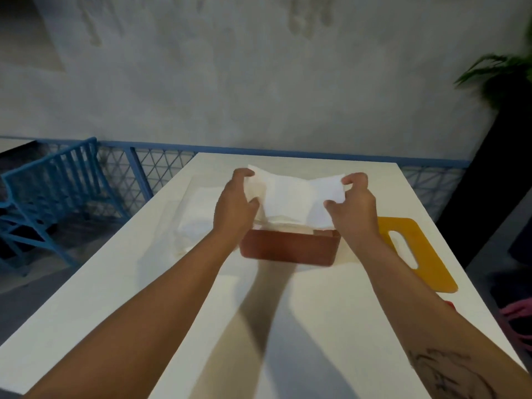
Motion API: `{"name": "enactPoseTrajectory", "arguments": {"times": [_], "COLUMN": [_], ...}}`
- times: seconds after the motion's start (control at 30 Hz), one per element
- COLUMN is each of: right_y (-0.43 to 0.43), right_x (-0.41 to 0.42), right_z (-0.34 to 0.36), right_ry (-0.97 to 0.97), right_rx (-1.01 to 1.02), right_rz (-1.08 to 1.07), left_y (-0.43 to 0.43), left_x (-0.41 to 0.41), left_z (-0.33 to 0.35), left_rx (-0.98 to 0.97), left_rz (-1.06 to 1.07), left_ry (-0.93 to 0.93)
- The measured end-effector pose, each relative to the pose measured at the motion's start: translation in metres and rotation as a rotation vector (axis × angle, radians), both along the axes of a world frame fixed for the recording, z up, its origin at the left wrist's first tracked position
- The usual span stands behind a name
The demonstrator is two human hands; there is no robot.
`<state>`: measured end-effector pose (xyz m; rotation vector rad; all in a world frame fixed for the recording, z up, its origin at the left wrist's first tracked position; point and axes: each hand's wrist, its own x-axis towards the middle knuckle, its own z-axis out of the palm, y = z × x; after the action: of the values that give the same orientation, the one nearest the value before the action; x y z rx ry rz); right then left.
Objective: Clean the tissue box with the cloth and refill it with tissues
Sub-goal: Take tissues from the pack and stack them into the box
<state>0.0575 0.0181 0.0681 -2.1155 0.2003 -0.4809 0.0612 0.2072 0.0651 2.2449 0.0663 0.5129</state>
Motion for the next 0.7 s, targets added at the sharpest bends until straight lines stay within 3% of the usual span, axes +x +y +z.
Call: {"name": "enactPoseTrajectory", "arguments": {"times": [0.1, 0.17, 0.47, 0.7], "right_y": [0.004, 0.007, 0.015, 0.025], "right_x": [0.015, 0.020, 0.031, 0.037], "right_z": [-0.014, -0.021, -0.030, -0.032], "right_ry": [0.168, 0.217, 0.281, 0.373], "right_rx": [-0.159, -0.246, -0.428, -0.831], "right_rz": [-0.044, -0.061, -0.071, -0.044], "left_y": [0.000, 0.001, 0.005, -0.004], "left_x": [0.018, 0.027, 0.047, 0.052], "left_z": [-0.010, -0.014, -0.024, -0.027], "left_rx": [0.312, 0.423, 0.587, 0.902], "left_rz": [-0.063, -0.107, -0.198, -0.162], "left_ry": [0.122, 0.182, 0.279, 0.395]}}
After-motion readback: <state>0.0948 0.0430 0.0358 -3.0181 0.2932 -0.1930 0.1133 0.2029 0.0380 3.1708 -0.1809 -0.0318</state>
